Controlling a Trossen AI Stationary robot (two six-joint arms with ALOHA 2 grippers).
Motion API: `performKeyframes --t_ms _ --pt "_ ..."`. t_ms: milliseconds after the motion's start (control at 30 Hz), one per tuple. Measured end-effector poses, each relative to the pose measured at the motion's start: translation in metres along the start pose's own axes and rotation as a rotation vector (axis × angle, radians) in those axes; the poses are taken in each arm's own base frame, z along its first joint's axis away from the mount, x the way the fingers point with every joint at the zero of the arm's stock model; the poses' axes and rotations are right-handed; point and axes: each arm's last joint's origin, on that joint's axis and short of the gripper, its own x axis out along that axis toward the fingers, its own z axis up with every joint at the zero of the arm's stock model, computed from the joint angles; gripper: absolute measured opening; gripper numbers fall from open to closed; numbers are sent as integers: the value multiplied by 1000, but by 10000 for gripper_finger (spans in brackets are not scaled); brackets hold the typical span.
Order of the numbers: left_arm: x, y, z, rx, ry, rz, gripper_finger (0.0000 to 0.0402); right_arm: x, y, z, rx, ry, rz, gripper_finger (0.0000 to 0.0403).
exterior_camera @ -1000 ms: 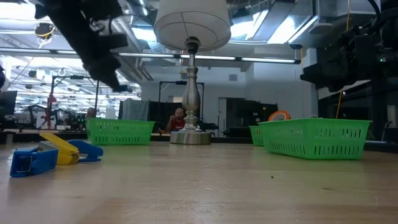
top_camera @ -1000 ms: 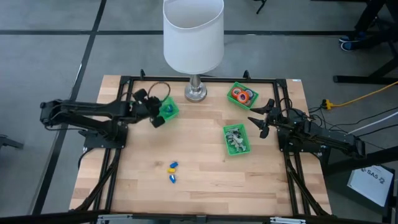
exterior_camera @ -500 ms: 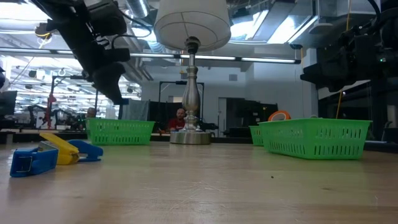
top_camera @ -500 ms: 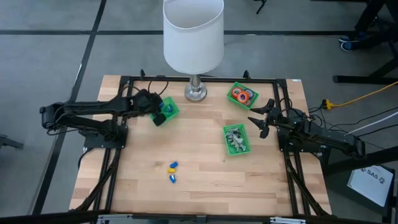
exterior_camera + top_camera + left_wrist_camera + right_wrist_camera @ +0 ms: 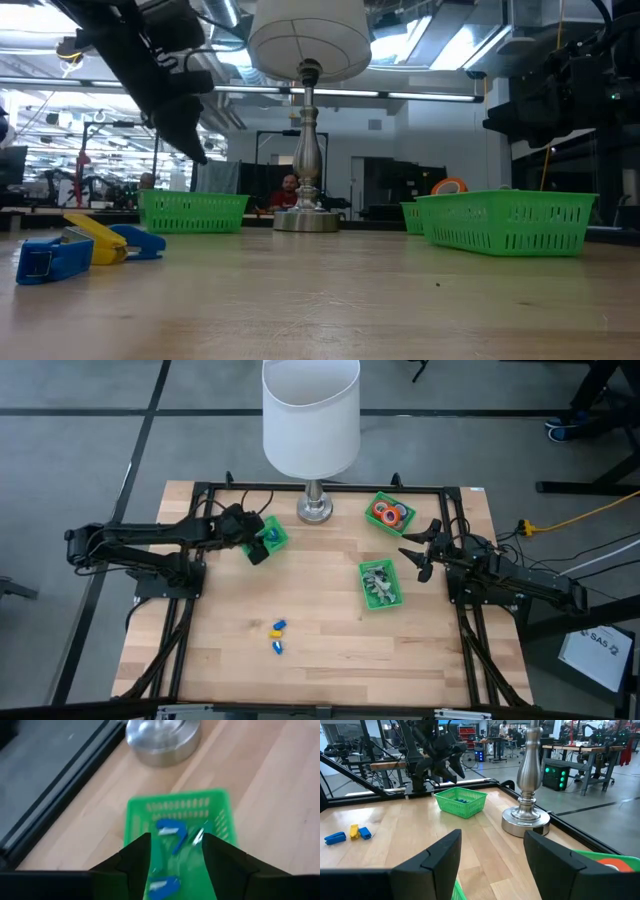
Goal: Pick and place Stapler, Stapler remover, tape
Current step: Put the blue stapler into the left green bin
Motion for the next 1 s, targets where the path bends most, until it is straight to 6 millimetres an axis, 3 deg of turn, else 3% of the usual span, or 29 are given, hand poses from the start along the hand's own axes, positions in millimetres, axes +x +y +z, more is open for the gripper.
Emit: performKeyframes --t_ms 267,567,1000 --pt "-11 -27 12 116 -171 -202 170 0 0 0 0 0 0 220" --pt "-27 -57 11 214 -259 -327 169 0 0 0 0 0 0 220" --pt "-43 -83 9 293 -365 -438 164 0 0 0 0 0 0 220"
